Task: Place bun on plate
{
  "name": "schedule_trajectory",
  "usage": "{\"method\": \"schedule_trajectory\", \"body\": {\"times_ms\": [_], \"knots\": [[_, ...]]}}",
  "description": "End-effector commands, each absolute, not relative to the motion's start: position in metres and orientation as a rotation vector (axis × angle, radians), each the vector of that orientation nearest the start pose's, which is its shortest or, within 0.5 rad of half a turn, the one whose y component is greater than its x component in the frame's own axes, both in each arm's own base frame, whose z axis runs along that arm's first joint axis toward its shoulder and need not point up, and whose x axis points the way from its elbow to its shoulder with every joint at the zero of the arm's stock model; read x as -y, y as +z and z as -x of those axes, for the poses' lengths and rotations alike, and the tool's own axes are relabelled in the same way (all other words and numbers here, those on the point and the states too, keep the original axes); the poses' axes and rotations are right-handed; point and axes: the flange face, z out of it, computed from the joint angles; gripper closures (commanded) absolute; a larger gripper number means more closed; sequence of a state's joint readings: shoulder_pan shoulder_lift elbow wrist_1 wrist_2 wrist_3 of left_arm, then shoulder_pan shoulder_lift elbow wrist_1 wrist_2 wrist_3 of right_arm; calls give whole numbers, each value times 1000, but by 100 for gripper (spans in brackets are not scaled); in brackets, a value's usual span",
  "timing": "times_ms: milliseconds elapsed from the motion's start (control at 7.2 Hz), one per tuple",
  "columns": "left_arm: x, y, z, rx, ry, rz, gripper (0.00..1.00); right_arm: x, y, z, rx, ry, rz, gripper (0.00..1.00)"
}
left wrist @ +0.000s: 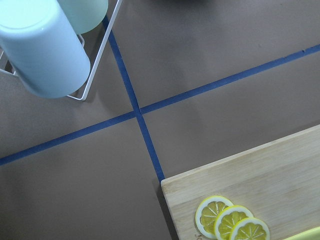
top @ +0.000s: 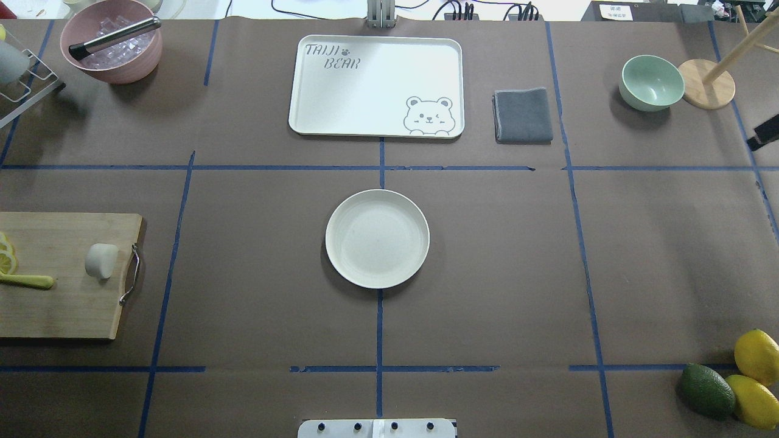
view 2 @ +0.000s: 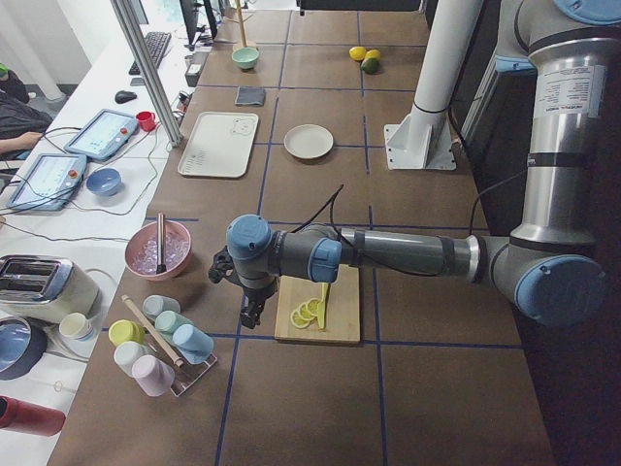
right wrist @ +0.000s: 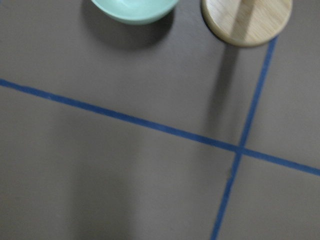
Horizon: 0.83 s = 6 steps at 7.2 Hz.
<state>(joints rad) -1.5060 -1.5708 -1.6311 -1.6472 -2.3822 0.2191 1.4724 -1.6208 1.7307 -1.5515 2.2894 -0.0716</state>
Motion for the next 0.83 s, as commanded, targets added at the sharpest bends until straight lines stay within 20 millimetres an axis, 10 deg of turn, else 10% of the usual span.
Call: {"method": "schedule_trajectory", "body": {"times_ms": [0, 417, 694], "knots": [[505, 606, 19, -803, 350, -213, 0, 417, 649, -56, 759, -121, -57, 0], [493, 522, -77, -853, 195, -141, 0, 410, 633, -56, 763, -90, -65, 0], [475, 510, -145, -858, 151, -125, 0, 410, 637, -57, 759, -87, -59, 0]]}}
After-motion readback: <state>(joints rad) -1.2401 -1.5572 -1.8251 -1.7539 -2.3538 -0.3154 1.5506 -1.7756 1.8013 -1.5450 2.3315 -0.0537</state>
